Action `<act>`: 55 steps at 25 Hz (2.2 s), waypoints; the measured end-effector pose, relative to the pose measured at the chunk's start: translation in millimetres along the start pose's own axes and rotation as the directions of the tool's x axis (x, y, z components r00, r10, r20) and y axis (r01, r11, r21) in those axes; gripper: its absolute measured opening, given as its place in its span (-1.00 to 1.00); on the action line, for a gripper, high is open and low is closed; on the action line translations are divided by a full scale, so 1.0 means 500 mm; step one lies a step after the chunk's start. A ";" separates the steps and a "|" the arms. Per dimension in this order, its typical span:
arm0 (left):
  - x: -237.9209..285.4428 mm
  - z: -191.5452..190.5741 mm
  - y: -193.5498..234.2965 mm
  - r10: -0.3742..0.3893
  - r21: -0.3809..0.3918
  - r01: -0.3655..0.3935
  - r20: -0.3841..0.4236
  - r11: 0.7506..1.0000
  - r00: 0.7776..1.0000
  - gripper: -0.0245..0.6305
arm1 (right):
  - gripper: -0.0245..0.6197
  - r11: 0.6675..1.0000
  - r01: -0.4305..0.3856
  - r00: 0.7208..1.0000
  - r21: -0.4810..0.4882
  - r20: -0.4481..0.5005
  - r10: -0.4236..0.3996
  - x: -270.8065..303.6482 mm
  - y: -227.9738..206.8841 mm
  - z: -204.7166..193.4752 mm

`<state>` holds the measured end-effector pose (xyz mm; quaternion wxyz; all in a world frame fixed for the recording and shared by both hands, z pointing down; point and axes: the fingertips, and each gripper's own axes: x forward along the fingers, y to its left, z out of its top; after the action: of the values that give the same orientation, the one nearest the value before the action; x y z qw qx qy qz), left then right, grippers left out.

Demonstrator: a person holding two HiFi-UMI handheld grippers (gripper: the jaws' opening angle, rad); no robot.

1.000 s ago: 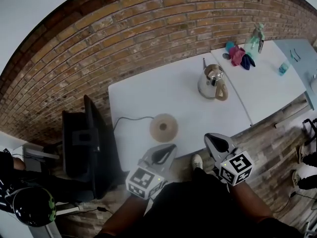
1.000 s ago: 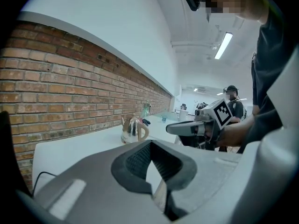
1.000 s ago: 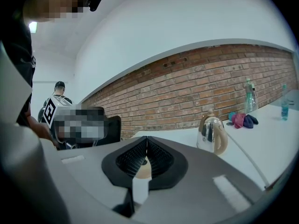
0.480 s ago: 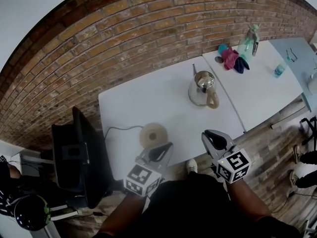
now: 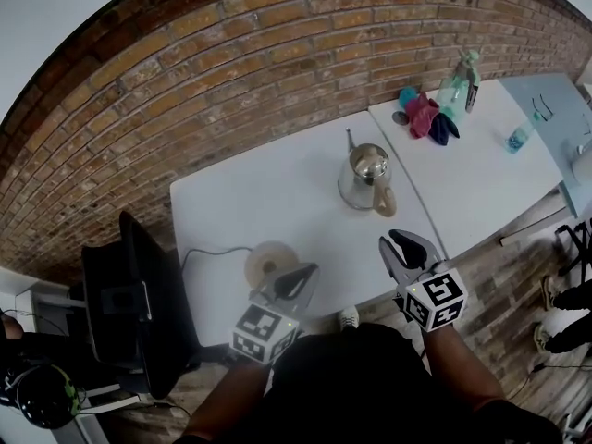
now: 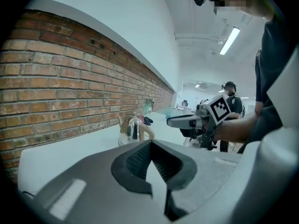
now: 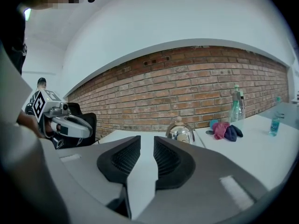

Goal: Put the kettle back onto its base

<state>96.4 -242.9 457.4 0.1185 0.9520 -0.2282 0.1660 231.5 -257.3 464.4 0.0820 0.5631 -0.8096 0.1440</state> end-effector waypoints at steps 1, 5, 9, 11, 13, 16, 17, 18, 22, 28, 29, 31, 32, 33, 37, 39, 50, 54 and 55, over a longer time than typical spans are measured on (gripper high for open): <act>0.007 0.001 0.004 0.002 0.000 -0.002 -0.001 1.000 1.000 -0.92 | -0.57 1.000 0.008 1.000 -0.003 -0.004 -0.008 0.007 -0.013 -0.001; 0.032 0.003 0.019 0.012 -0.006 -0.012 -0.012 1.000 1.000 -0.92 | -0.50 0.999 0.036 0.999 -0.004 -0.027 -0.037 0.041 -0.059 -0.013; 0.057 0.001 0.039 0.017 -0.021 -0.017 -0.031 1.000 0.999 -0.92 | -0.39 0.998 0.062 0.996 -0.007 -0.063 -0.062 0.085 -0.104 -0.030; 0.069 0.001 0.045 0.020 -0.025 -0.021 -0.042 0.999 0.999 -0.92 | -0.36 0.997 0.078 0.994 -0.017 -0.076 -0.079 0.103 -0.129 -0.034; 0.078 -0.003 0.052 0.024 -0.031 -0.025 -0.051 0.999 0.998 -0.92 | -0.33 0.996 0.088 0.992 -0.030 -0.092 -0.090 0.121 -0.149 -0.039; 0.089 -0.010 0.064 0.033 -0.041 -0.036 -0.062 0.999 0.998 -0.92 | -0.31 0.994 0.099 0.987 -0.048 -0.123 -0.104 0.149 -0.176 -0.055; 0.093 -0.010 0.067 0.036 -0.045 -0.040 -0.067 0.998 0.997 -0.92 | -0.31 0.993 0.102 0.985 -0.052 -0.136 -0.108 0.158 -0.184 -0.061; 0.097 -0.009 0.070 0.039 -0.049 -0.043 -0.072 0.998 0.997 -0.92 | -0.30 0.993 0.103 0.983 -0.055 -0.150 -0.110 0.167 -0.192 -0.068; 0.106 -0.009 0.088 0.058 -0.054 -0.062 -0.067 0.997 0.996 -0.92 | -0.30 0.992 0.108 0.973 -0.071 -0.197 -0.120 0.196 -0.212 -0.096; 0.108 -0.028 0.111 0.085 -0.084 -0.092 -0.088 0.992 0.993 -0.92 | -0.29 0.991 0.108 0.959 -0.081 -0.255 -0.126 0.233 -0.232 -0.138; 0.108 -0.031 0.114 0.088 -0.089 -0.096 -0.089 0.991 0.992 -0.92 | -0.29 0.991 0.111 0.958 -0.079 -0.259 -0.127 0.238 -0.234 -0.142; 0.108 -0.034 0.118 0.092 -0.098 -0.101 -0.093 0.990 0.991 -0.92 | -0.30 0.990 0.120 0.956 -0.078 -0.261 -0.137 0.246 -0.240 -0.147; 0.108 -0.036 0.120 0.094 -0.101 -0.103 -0.096 0.990 0.991 -0.92 | -0.29 0.989 0.125 0.955 -0.078 -0.261 -0.141 0.251 -0.242 -0.149; 0.107 -0.037 0.122 0.095 -0.102 -0.106 -0.099 0.989 0.991 -0.92 | -0.29 0.989 0.127 0.954 -0.079 -0.261 -0.144 0.256 -0.244 -0.150; 0.105 -0.043 0.130 0.104 -0.111 -0.116 -0.109 0.987 0.989 -0.92 | -0.32 0.986 0.136 0.951 -0.093 -0.267 -0.157 0.271 -0.248 -0.156; 0.103 -0.043 0.133 0.108 -0.114 -0.120 -0.108 0.986 0.988 -0.92 | -0.33 0.985 0.141 0.949 -0.095 -0.270 -0.162 0.276 -0.249 -0.158; 0.076 -0.053 0.145 0.133 -0.139 -0.144 -0.086 0.980 0.987 -0.92 | -0.43 0.982 0.166 0.948 -0.086 -0.260 -0.183 0.283 -0.257 -0.160; 0.062 -0.052 0.140 0.138 -0.145 -0.148 -0.075 0.978 0.988 -0.92 | -0.43 0.985 0.169 0.954 -0.047 -0.243 -0.175 0.278 -0.264 -0.151; 0.057 -0.052 0.141 0.142 -0.145 -0.152 -0.073 0.978 0.987 -0.92 | -0.43 0.985 0.170 0.956 -0.037 -0.235 -0.174 0.277 -0.264 -0.147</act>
<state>80.5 -307.5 502.2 0.1841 0.9153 -0.3061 0.1860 304.0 -399.1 593.3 0.1951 0.6093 -0.7431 0.1959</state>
